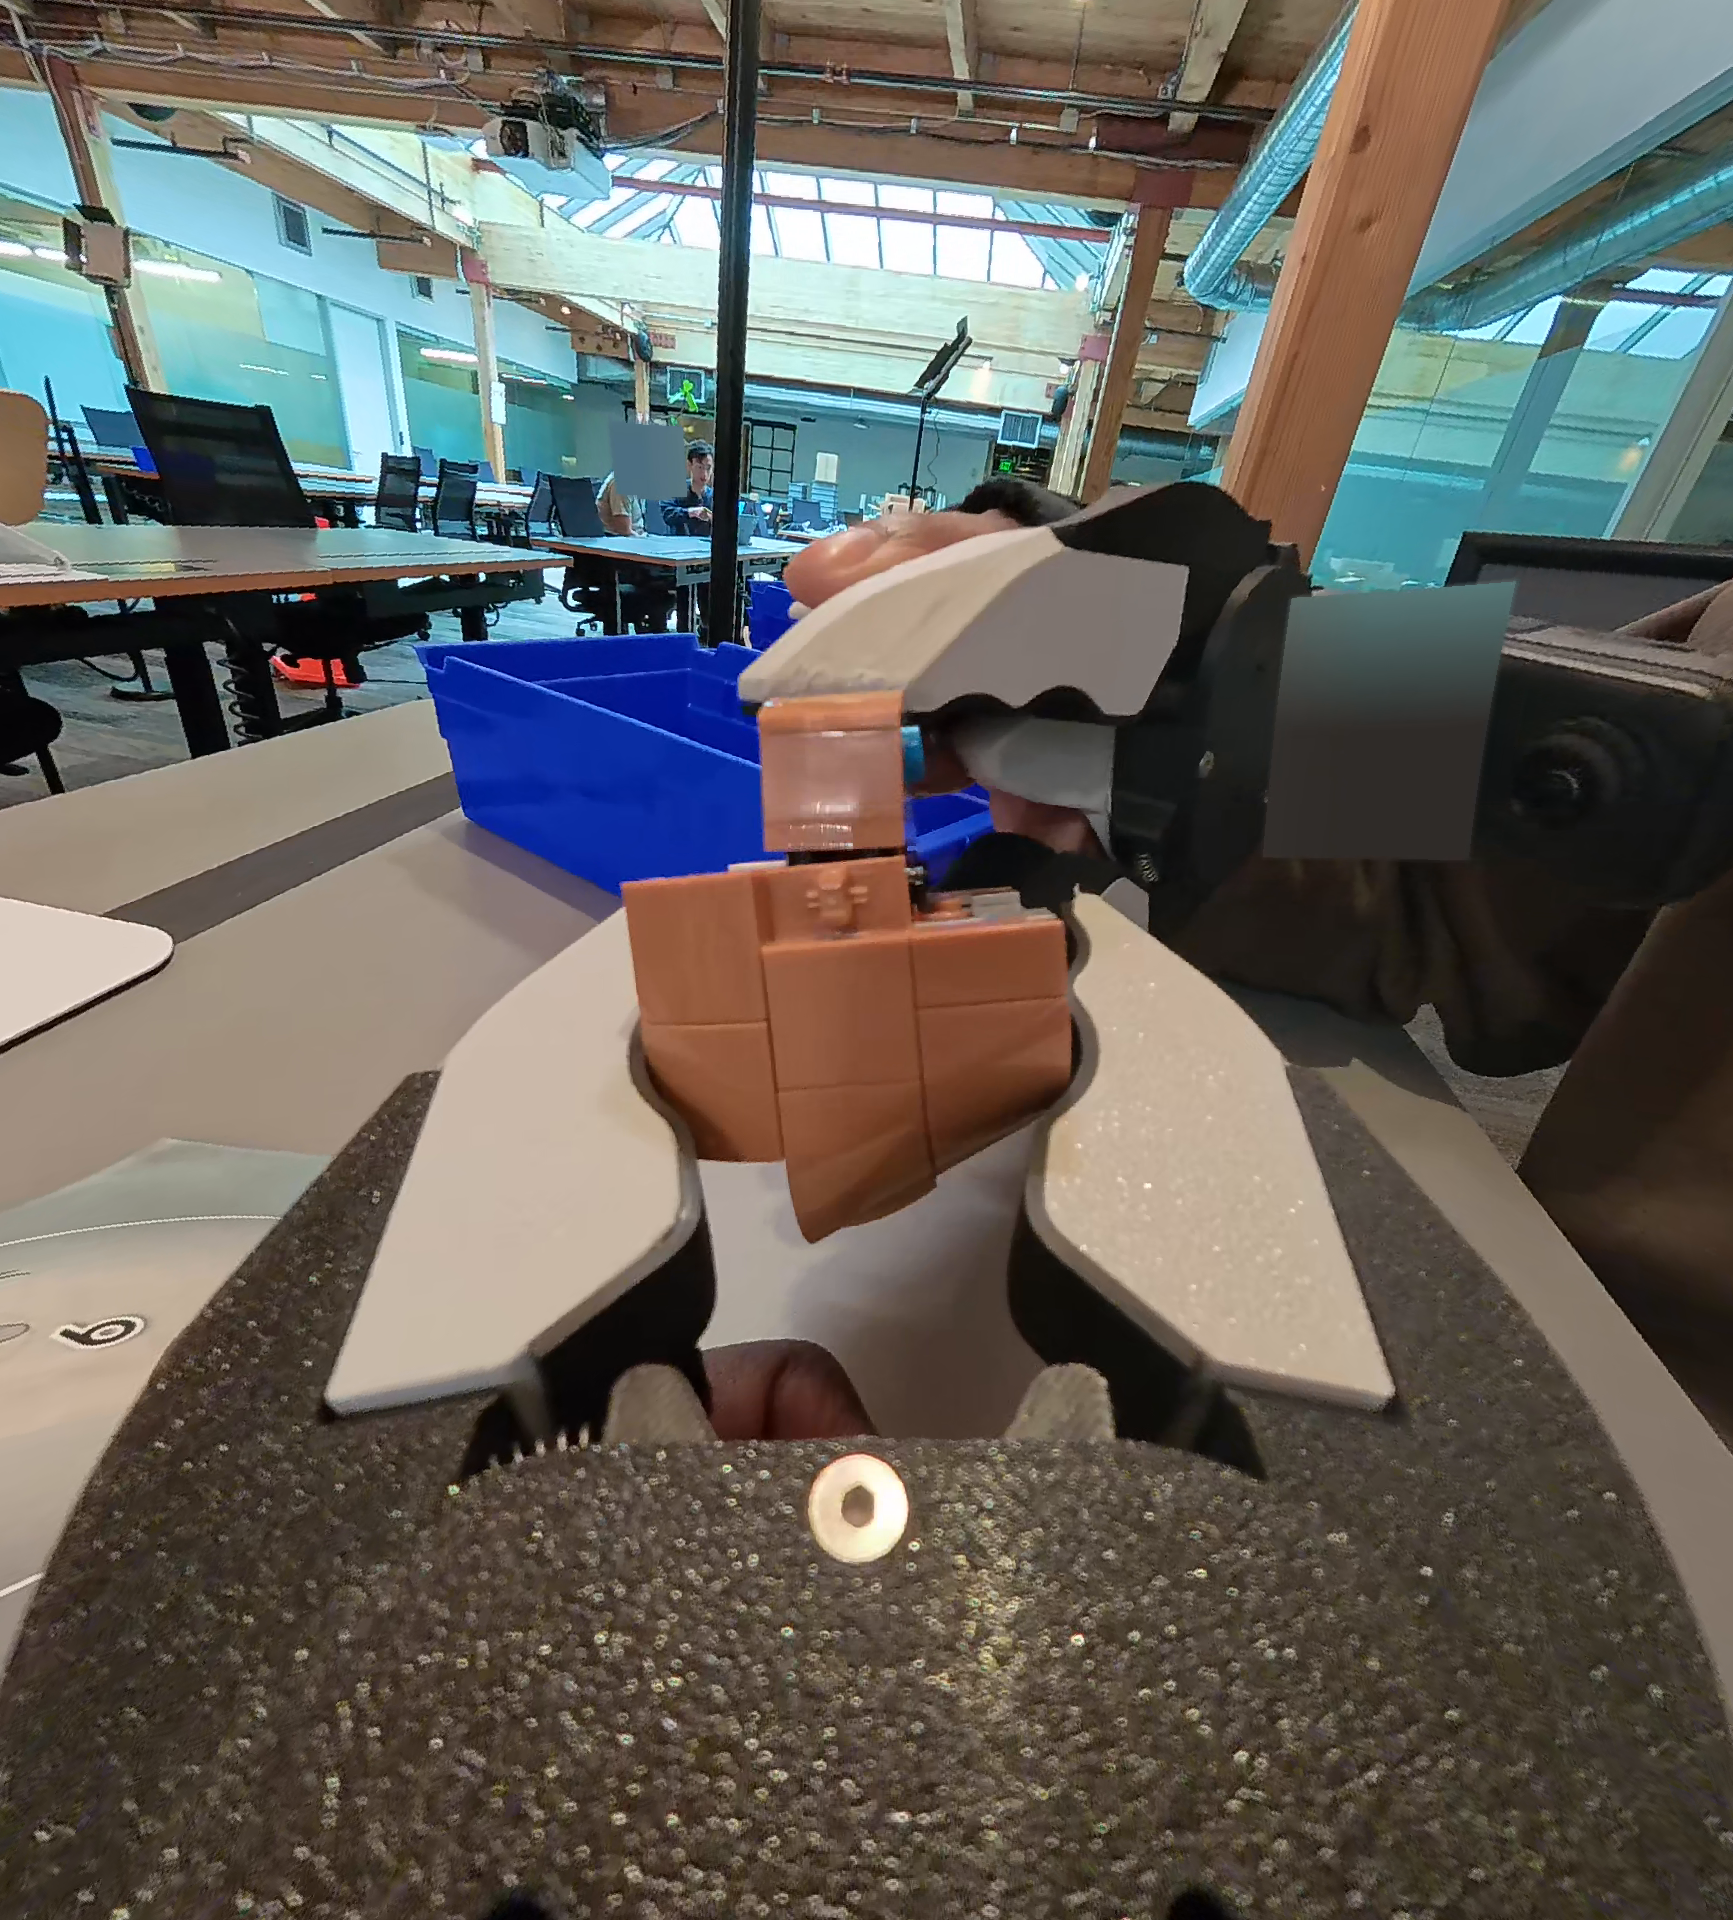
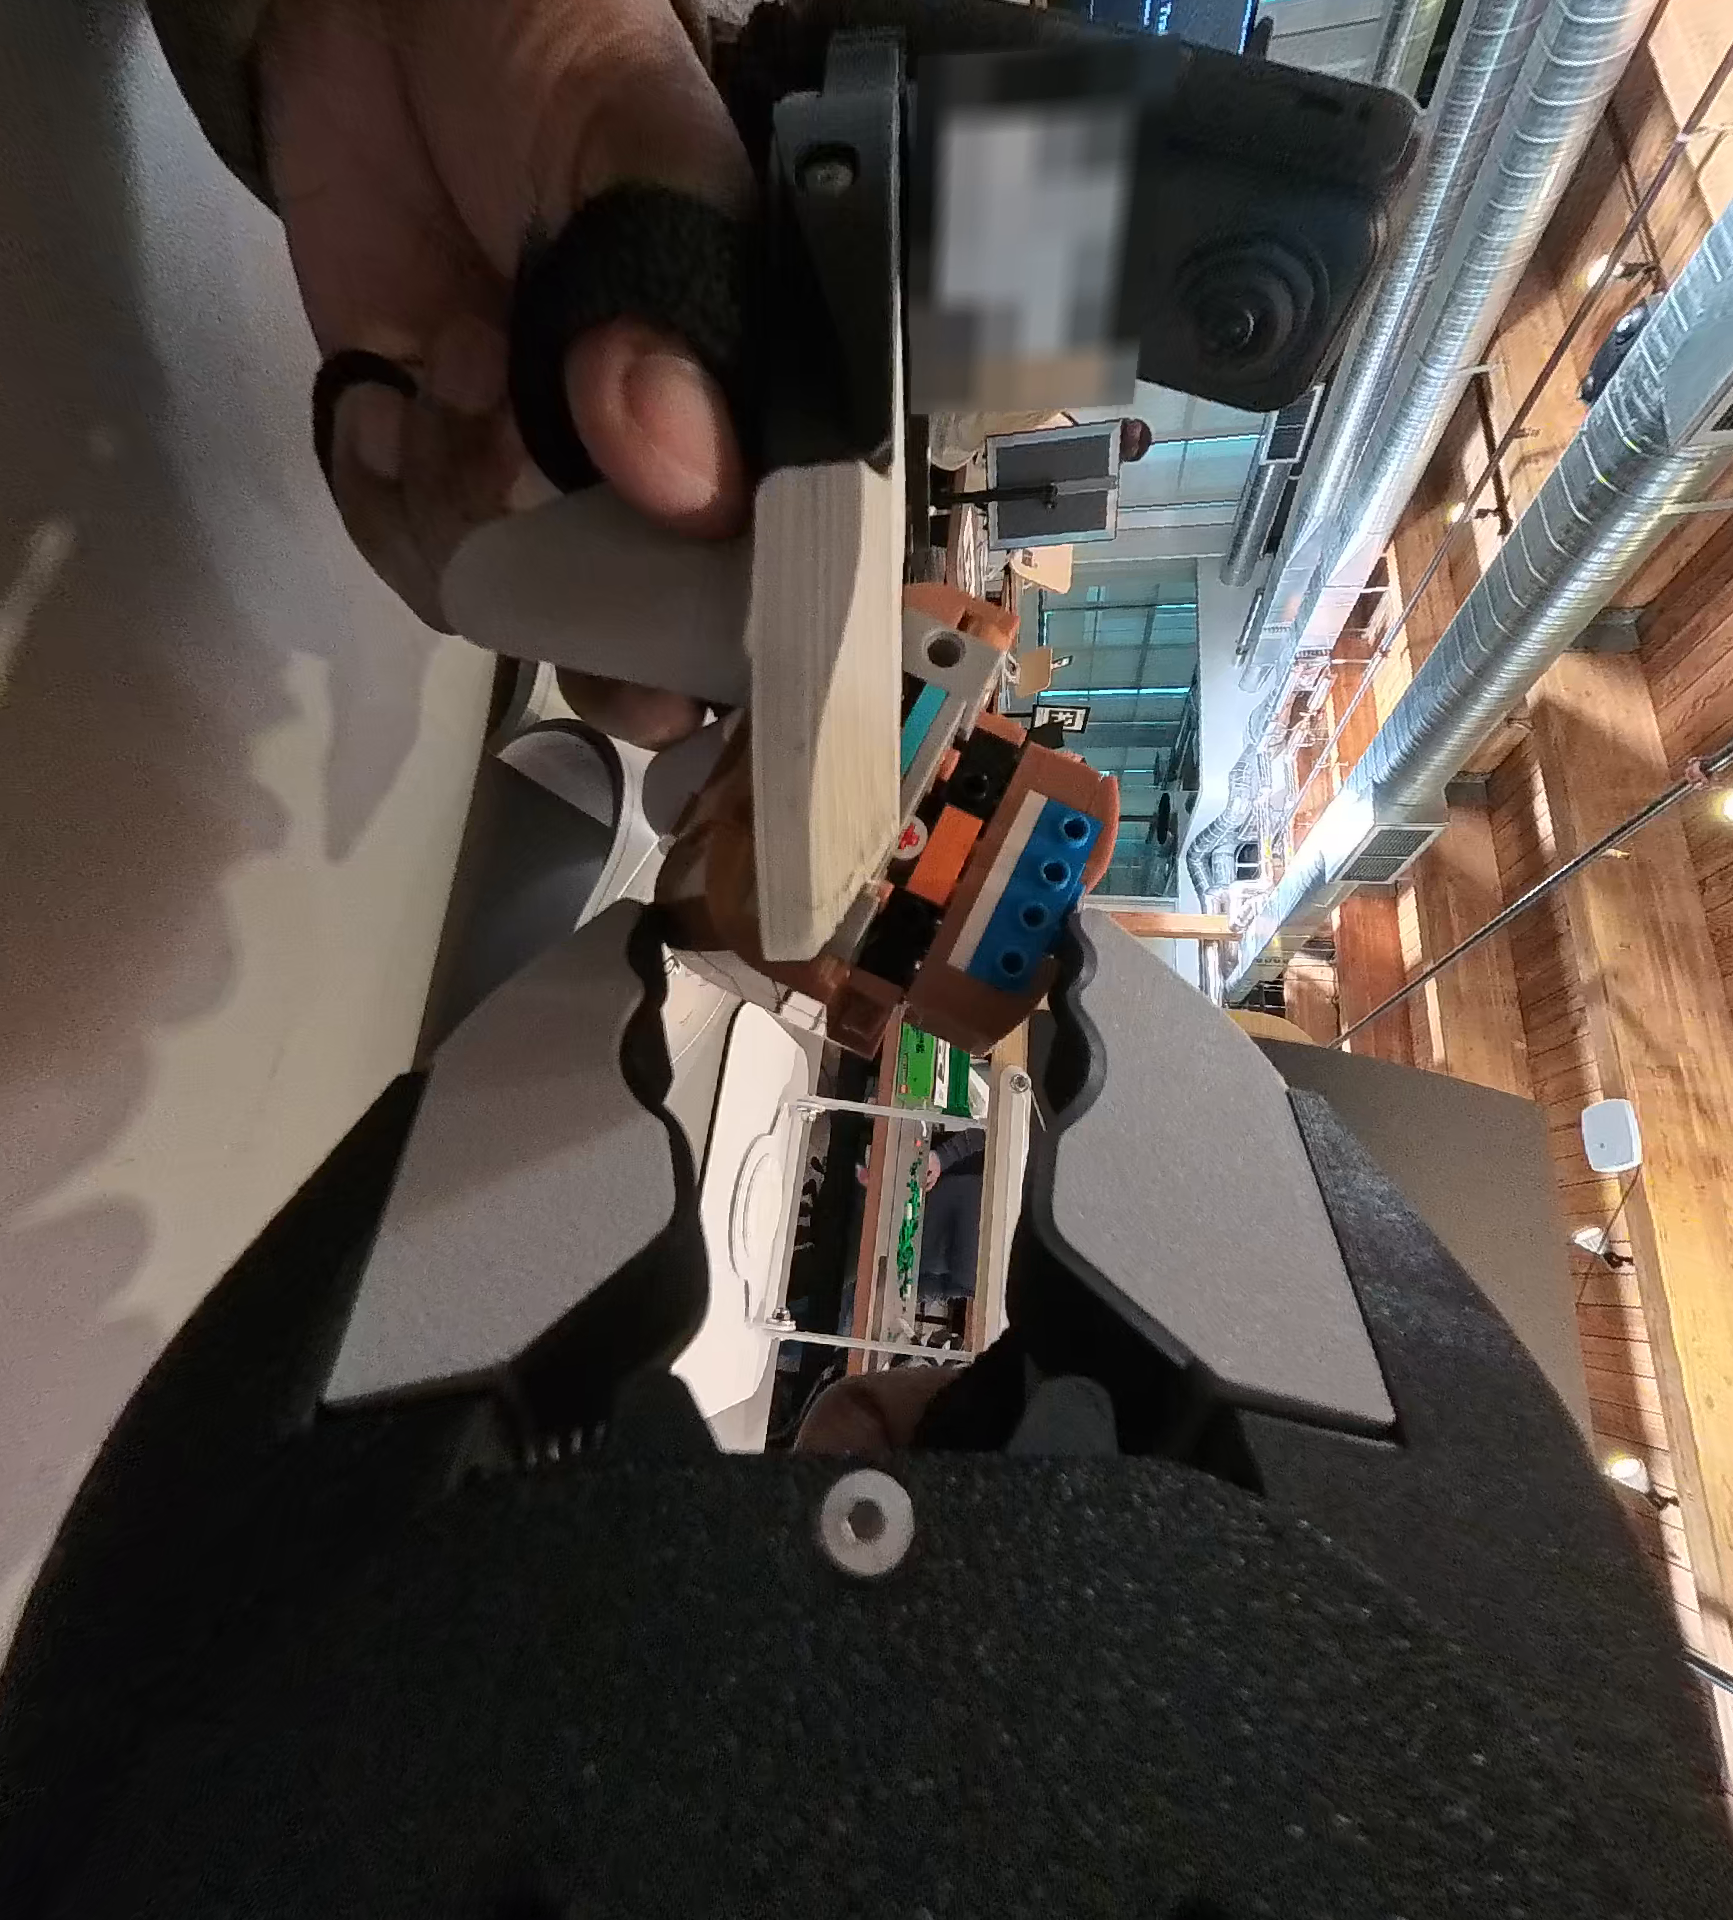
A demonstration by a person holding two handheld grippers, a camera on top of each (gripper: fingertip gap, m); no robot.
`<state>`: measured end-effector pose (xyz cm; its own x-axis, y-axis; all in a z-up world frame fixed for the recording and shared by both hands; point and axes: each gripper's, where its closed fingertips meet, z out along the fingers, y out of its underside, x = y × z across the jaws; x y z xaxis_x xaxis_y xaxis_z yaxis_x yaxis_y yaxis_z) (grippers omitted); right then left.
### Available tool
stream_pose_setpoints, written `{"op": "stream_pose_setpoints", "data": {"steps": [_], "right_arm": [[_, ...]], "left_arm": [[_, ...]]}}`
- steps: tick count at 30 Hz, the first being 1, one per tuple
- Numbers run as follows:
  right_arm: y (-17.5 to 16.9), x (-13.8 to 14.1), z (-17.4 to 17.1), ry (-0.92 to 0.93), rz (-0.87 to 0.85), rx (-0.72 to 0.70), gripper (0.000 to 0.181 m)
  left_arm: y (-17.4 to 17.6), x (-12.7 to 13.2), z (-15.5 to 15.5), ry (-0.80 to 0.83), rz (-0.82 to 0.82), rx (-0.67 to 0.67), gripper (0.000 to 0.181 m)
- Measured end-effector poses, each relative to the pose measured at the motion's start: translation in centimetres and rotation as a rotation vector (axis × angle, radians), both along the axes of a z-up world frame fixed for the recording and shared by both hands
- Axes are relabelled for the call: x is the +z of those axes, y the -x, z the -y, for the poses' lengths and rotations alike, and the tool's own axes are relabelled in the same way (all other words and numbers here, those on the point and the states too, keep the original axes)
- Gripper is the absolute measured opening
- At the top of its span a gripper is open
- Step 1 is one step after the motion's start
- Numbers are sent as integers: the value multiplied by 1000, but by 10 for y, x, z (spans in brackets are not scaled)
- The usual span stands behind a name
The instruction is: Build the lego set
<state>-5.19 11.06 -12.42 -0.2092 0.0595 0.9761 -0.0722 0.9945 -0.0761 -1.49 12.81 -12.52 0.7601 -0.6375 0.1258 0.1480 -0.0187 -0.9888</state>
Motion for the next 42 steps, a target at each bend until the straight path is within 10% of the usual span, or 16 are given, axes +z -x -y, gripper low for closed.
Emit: {"op": "stream_pose_setpoints", "data": {"steps": [42], "right_arm": [[0, 6, 1, -8, -4, -43, 81]], "left_arm": [[-1, 13, 8, -104, 188, -59, 70]]}}
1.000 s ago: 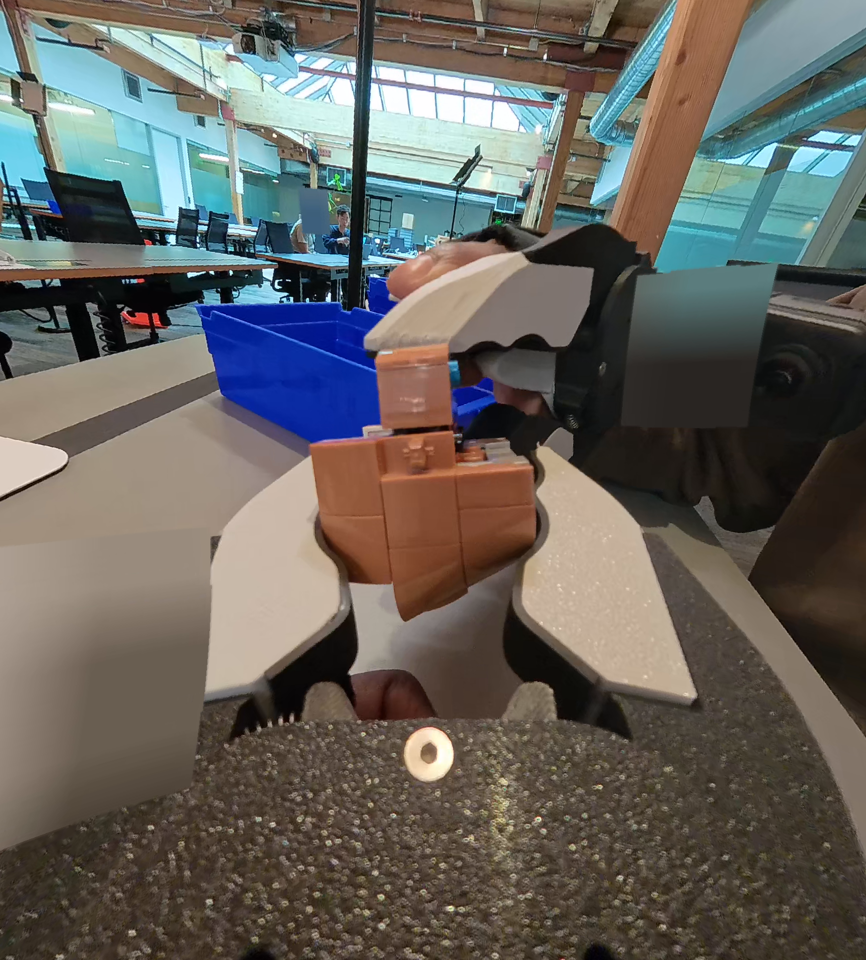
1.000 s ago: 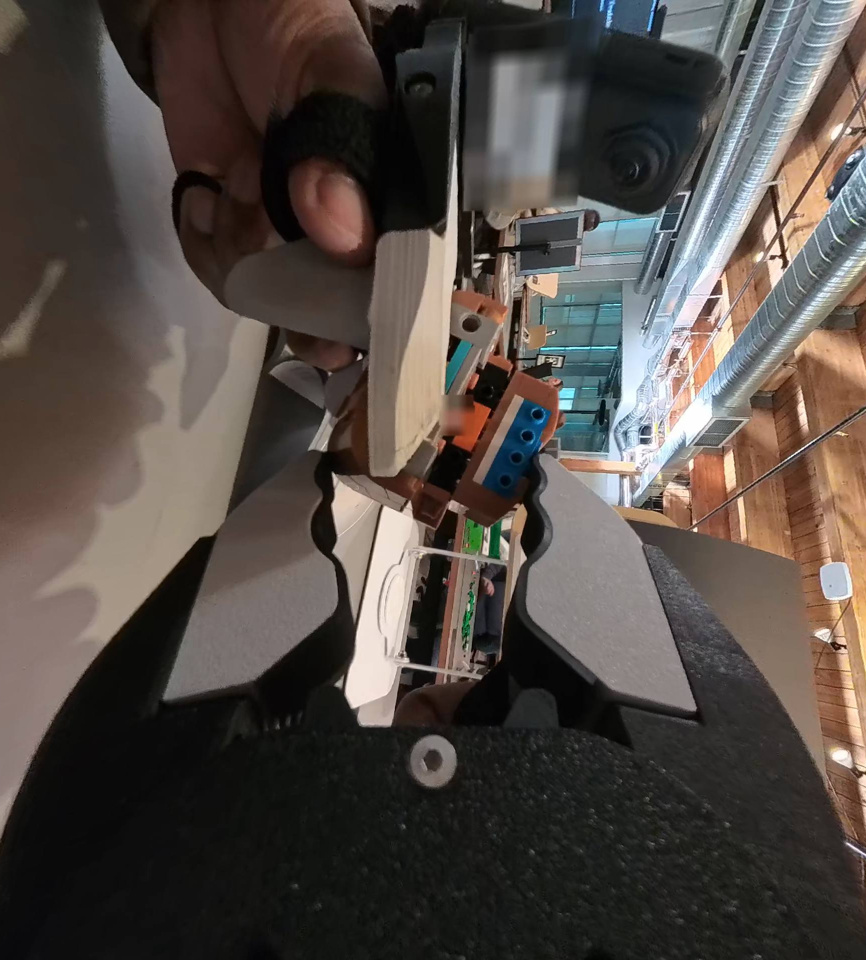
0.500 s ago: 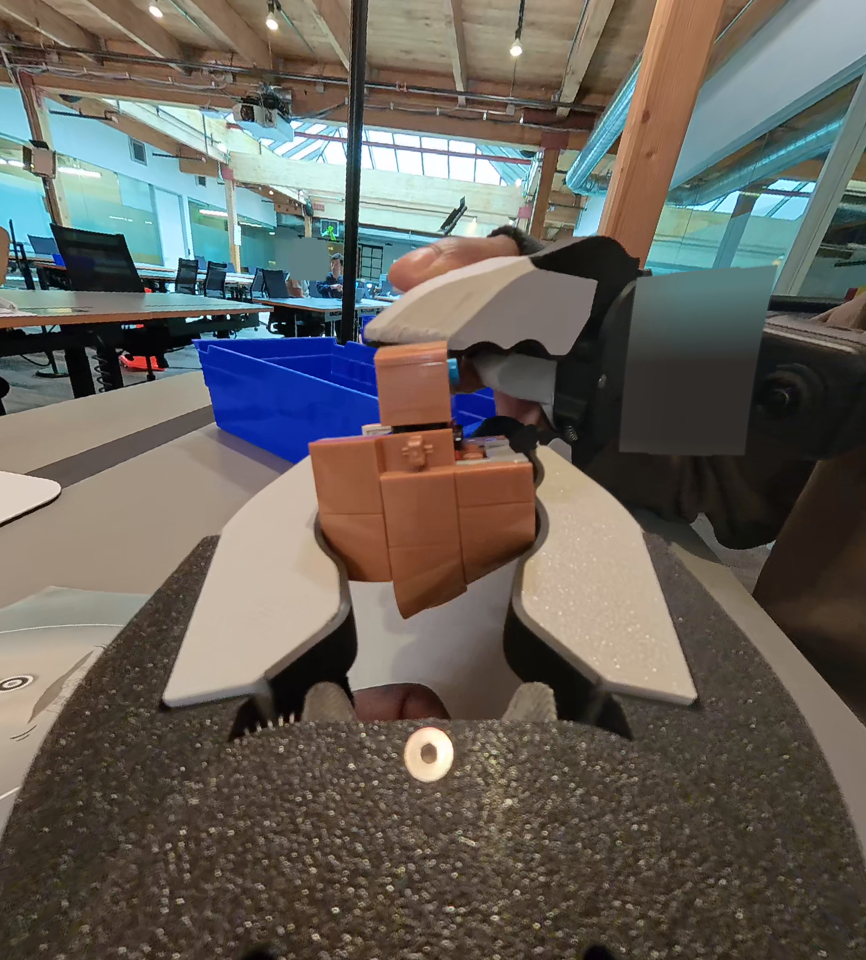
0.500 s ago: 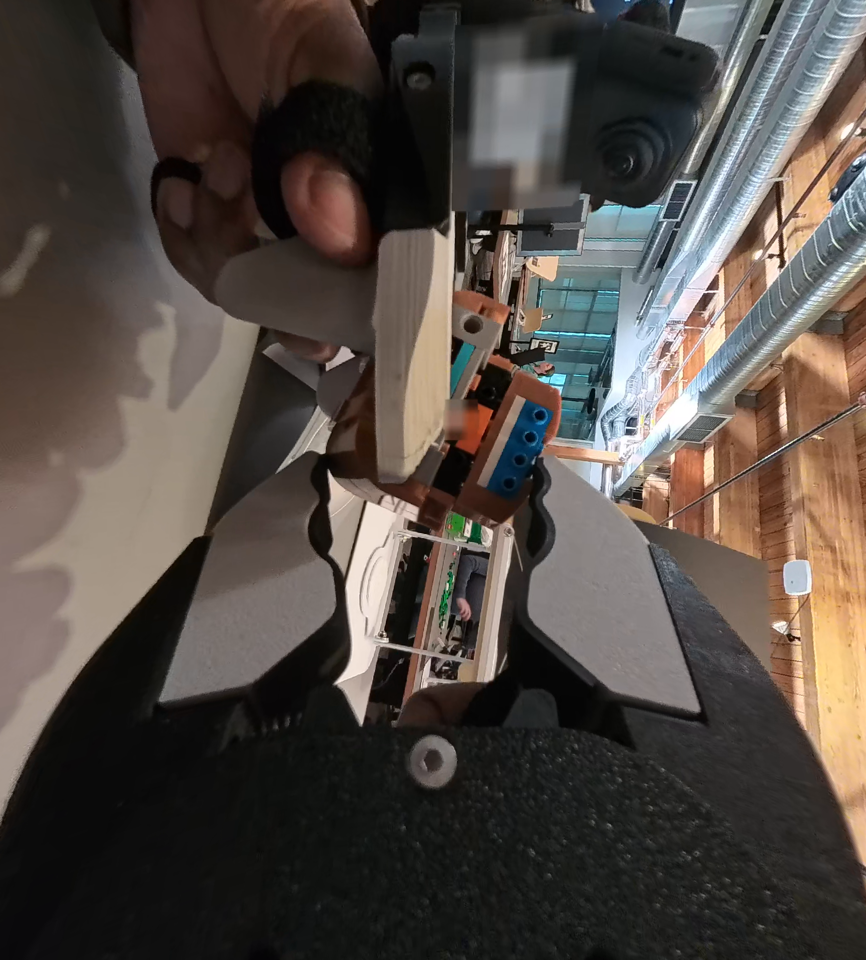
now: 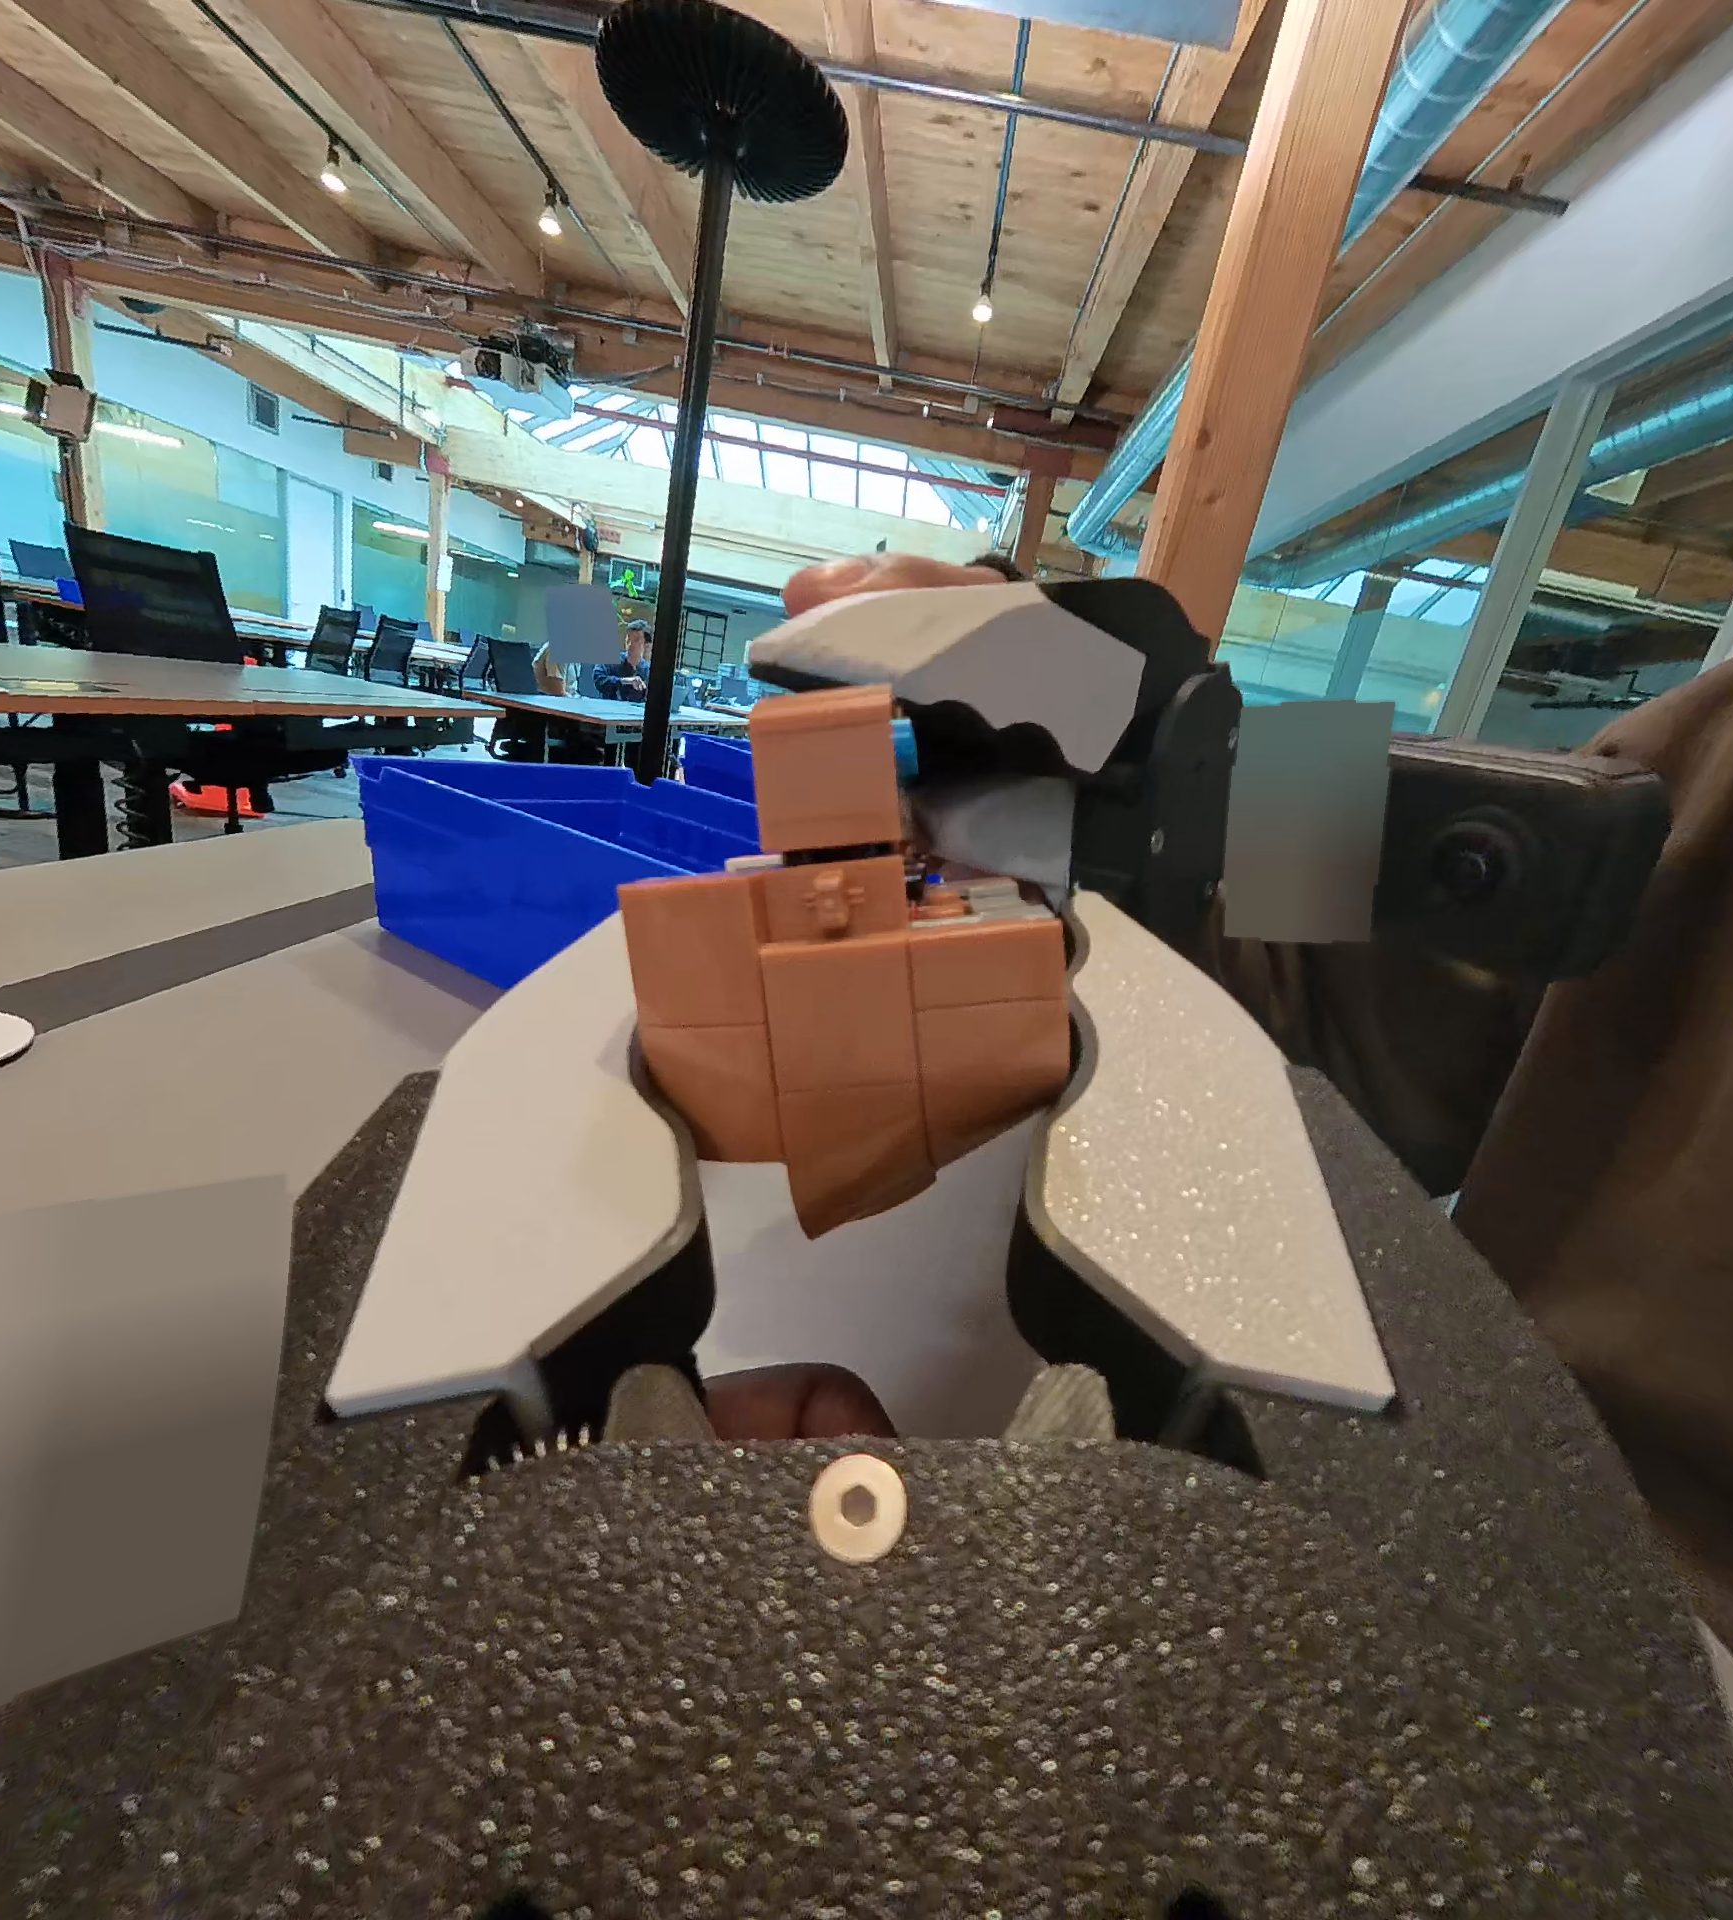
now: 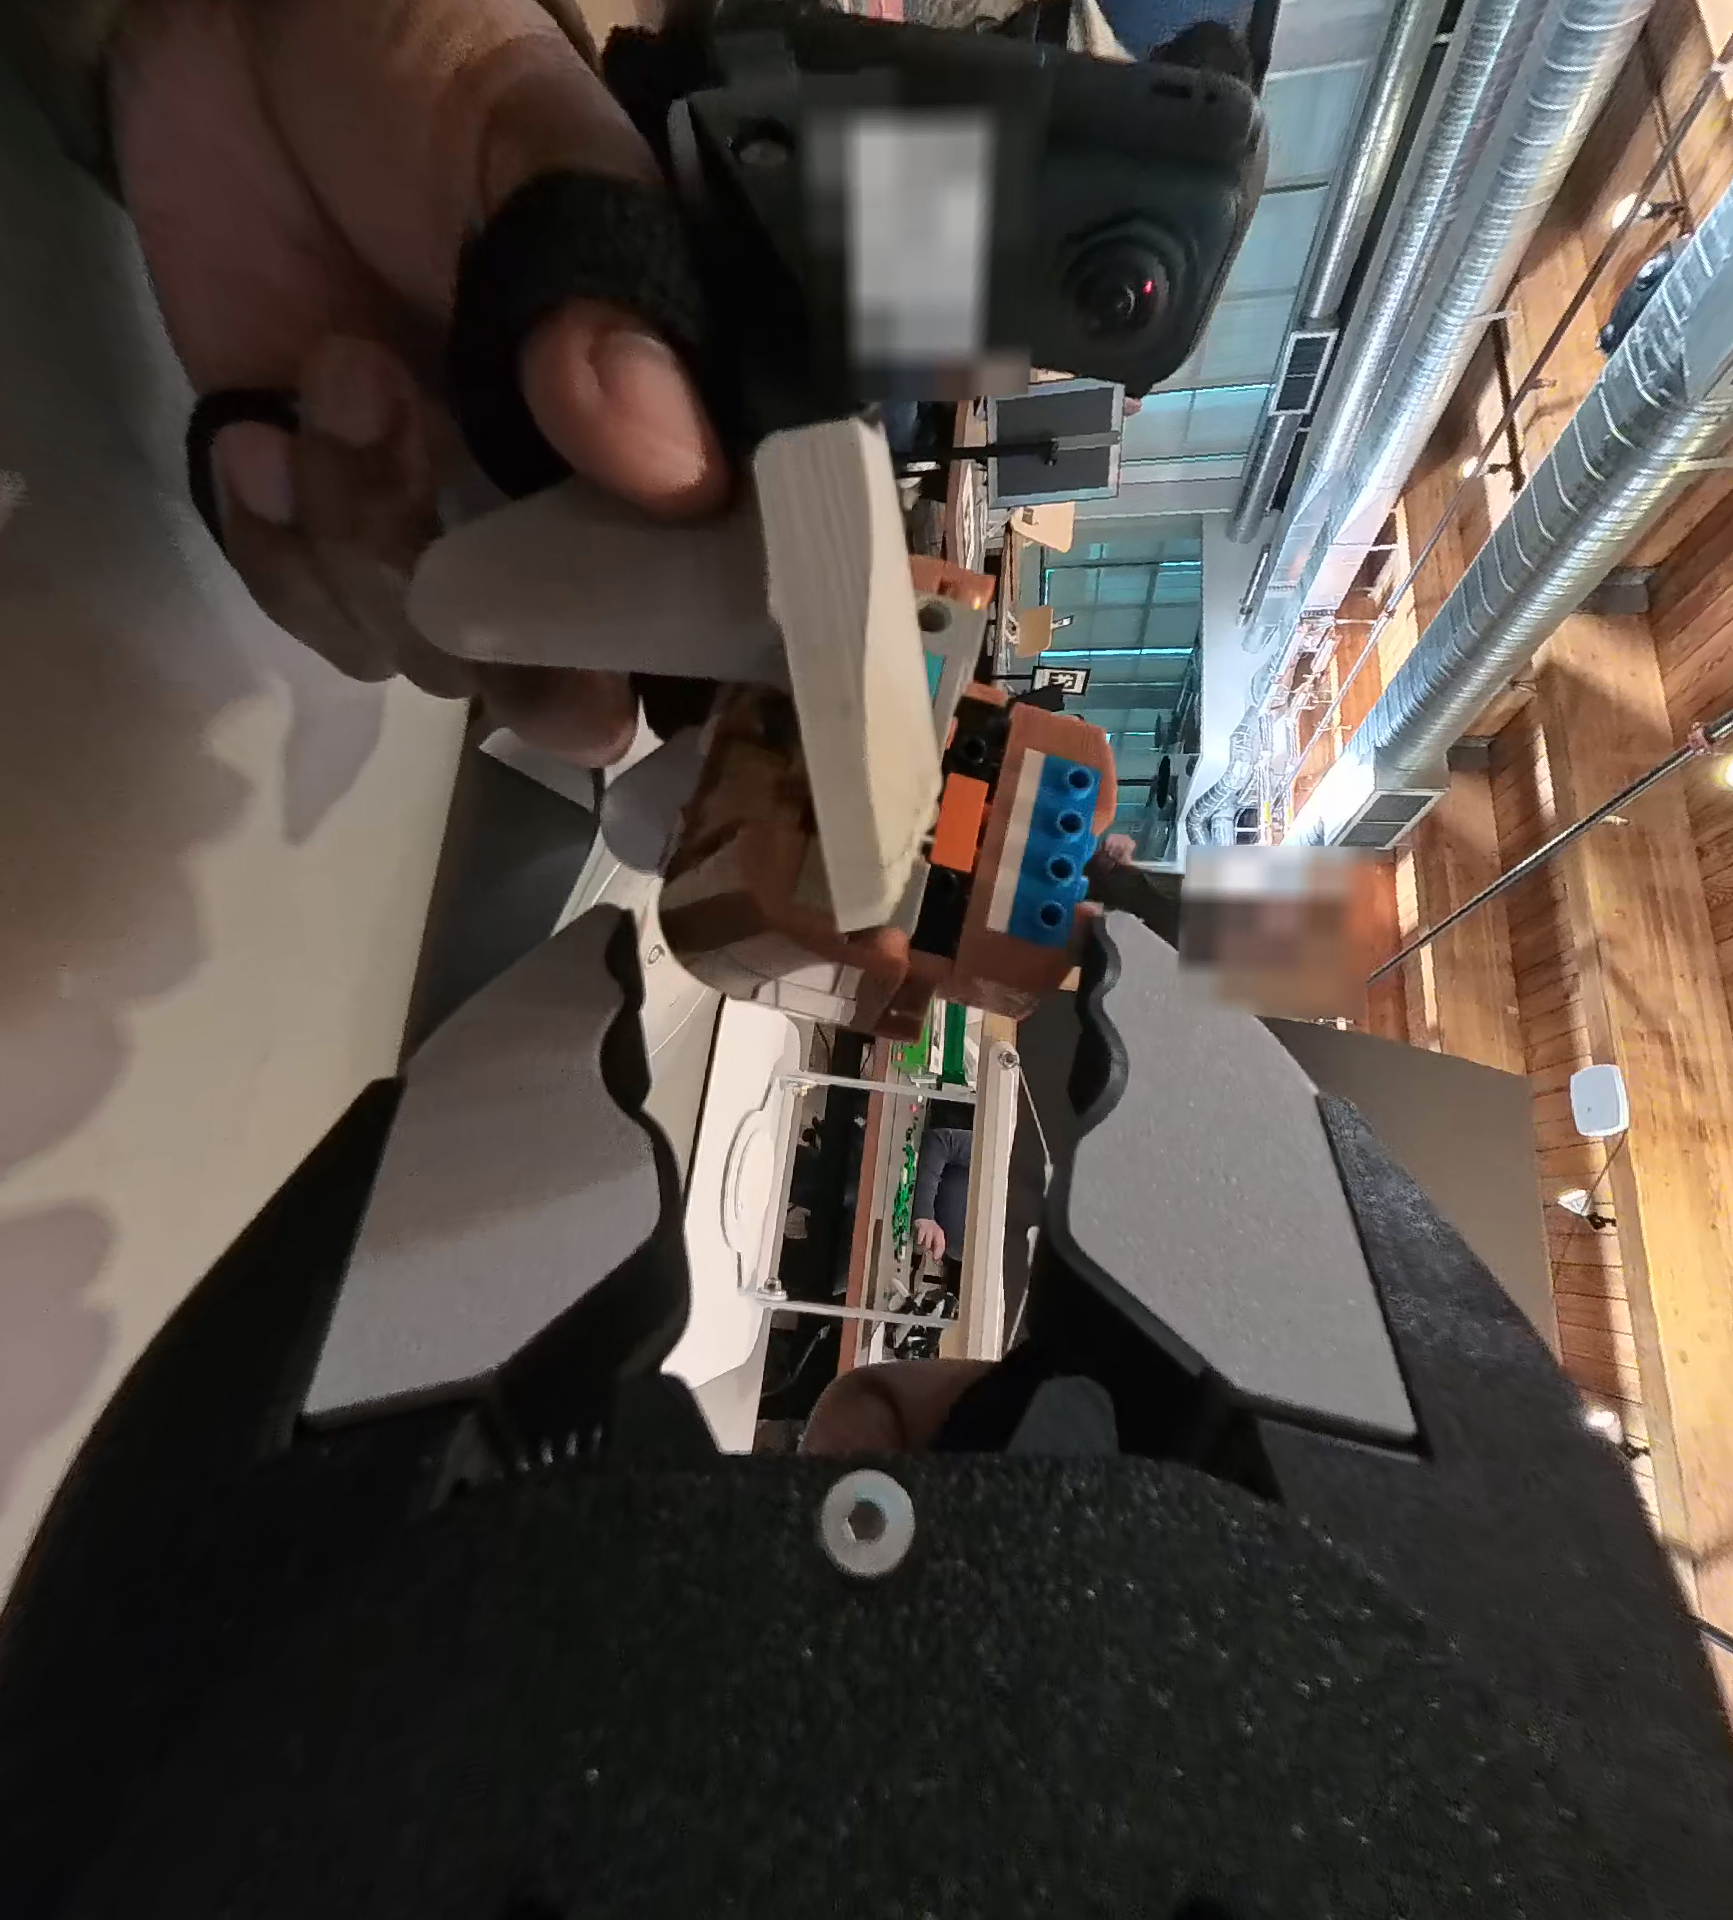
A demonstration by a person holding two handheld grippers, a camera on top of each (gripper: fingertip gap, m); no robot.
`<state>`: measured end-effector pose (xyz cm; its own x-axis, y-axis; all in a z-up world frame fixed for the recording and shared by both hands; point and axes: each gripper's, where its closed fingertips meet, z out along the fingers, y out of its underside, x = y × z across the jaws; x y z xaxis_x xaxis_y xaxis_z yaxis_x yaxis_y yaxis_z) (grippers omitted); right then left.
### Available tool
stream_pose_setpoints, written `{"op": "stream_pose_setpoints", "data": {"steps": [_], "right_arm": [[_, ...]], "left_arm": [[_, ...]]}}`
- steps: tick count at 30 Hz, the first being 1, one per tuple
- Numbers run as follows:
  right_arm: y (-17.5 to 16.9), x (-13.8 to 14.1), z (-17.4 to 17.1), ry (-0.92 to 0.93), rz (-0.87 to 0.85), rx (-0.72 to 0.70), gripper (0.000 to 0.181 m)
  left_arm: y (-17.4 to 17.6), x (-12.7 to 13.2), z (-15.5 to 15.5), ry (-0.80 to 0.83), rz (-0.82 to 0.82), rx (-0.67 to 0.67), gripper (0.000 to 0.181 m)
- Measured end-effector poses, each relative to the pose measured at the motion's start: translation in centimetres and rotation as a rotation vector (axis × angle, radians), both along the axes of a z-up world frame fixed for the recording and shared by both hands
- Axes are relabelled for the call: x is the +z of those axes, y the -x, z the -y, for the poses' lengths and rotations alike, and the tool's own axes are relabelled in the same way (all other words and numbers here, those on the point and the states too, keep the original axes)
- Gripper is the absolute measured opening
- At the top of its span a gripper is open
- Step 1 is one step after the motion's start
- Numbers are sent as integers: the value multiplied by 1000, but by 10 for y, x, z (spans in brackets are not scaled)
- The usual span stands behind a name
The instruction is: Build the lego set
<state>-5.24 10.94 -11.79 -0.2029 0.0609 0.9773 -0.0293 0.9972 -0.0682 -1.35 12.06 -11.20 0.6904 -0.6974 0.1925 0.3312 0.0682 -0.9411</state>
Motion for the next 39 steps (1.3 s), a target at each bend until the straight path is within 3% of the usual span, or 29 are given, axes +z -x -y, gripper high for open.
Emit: {"op": "stream_pose_setpoints", "data": {"steps": [8, 29, 39], "right_arm": [[0, 0, 1, 79, -13, 21, 76], [4, 5, 1, 69, -82, 13, 76], [-8, 13, 20, 174, 71, 142, 101]], "left_arm": [[1, 2, -1, 10, 39, 1, 69], [5, 5, -1, 9, -13, 31, 69], [-11, 9, 11, -3, 6, -95, 69]]}}
